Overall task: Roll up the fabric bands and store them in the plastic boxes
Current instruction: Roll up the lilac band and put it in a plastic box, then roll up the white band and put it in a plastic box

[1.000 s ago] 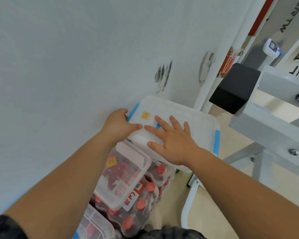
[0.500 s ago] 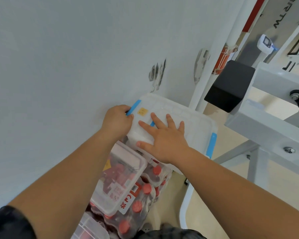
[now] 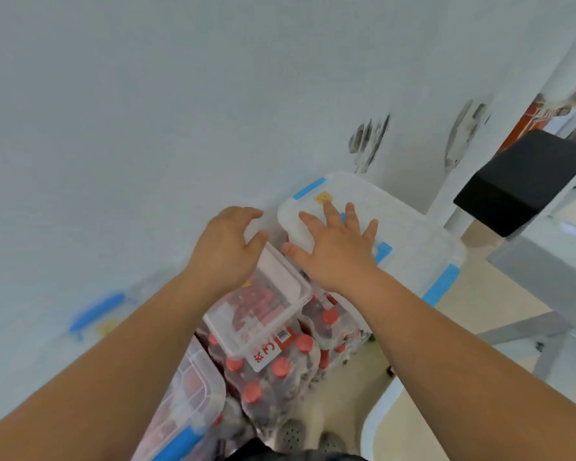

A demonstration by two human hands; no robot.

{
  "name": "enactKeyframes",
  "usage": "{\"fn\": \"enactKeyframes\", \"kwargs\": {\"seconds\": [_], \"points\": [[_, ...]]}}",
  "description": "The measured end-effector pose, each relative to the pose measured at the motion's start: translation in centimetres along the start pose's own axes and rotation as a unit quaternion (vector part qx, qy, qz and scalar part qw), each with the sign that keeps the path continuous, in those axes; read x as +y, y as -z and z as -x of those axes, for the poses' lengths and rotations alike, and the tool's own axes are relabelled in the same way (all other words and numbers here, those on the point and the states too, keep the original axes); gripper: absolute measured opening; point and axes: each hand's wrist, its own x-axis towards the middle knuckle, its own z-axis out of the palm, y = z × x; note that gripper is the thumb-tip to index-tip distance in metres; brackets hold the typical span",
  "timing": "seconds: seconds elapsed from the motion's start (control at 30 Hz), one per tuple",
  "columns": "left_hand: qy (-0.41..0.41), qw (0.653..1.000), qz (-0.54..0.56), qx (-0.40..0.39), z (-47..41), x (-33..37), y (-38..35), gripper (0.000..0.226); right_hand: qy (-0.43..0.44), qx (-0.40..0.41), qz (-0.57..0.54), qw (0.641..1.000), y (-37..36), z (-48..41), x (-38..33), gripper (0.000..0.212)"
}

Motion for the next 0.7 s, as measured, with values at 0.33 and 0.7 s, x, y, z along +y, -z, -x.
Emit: {"fn": "enactKeyframes", "kwargs": {"seconds": [0.33,0.7], "points": [[0.095,0.988,-0.041,0.111,12.1,-7.1,5.6,0.034,0.209,0.04,-0.068,0.975,-1.5,4.8,-11.7,0.067],[0.232,0.948,-0.05,0.213,31.1,-23.7,13.8,0.025,0.394,-0.049,-0.049,0.917,-9.9,15.4,-34.6,0.057]]}}
